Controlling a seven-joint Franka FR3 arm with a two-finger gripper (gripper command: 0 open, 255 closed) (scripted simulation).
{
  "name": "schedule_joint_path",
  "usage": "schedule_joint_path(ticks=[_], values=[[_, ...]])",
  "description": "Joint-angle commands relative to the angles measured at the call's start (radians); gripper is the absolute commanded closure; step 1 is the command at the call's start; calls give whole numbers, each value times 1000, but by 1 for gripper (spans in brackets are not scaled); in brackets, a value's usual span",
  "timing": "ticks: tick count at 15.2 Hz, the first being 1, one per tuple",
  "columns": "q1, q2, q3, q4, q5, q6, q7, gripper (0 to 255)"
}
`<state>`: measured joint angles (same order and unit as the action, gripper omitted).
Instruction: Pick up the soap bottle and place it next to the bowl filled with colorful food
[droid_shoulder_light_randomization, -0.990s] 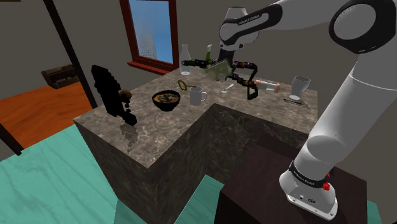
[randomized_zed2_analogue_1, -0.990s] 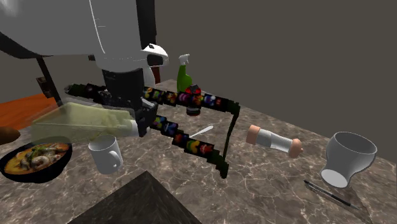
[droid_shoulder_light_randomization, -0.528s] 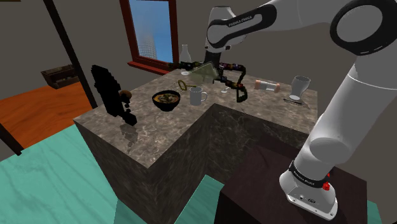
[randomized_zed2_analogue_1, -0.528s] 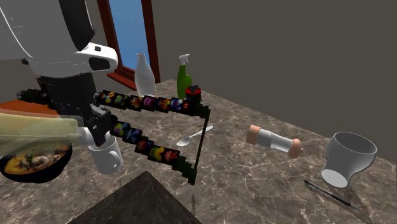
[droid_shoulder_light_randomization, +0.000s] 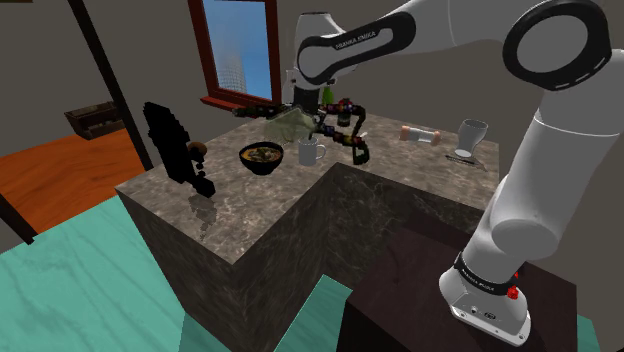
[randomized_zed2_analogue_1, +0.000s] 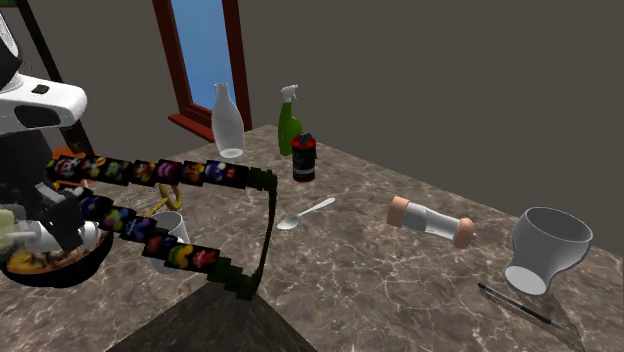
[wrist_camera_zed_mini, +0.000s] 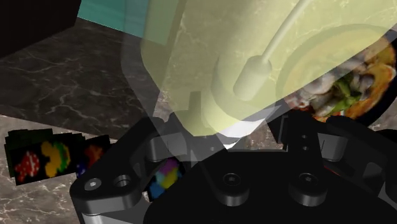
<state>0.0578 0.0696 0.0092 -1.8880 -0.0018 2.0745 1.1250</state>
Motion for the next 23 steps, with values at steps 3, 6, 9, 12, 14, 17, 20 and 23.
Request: schedule_joint_path(ticks=[3,6,9,12,14,17,20,23], values=[[49,54,39,79,-18,-23,96,255],[87,107,64,149,-33,-42,163,255],[126,169,85,233,-51,-67,227,255],[163,233,100,311,-68,-83,282,255],[163,237,100,290,-69,-57,283,255],[163,244,99,260,-71,-20,285,255],[163,254,98,233,-73,16,288,255],[163,265,97,207,-75,52,290,255]])
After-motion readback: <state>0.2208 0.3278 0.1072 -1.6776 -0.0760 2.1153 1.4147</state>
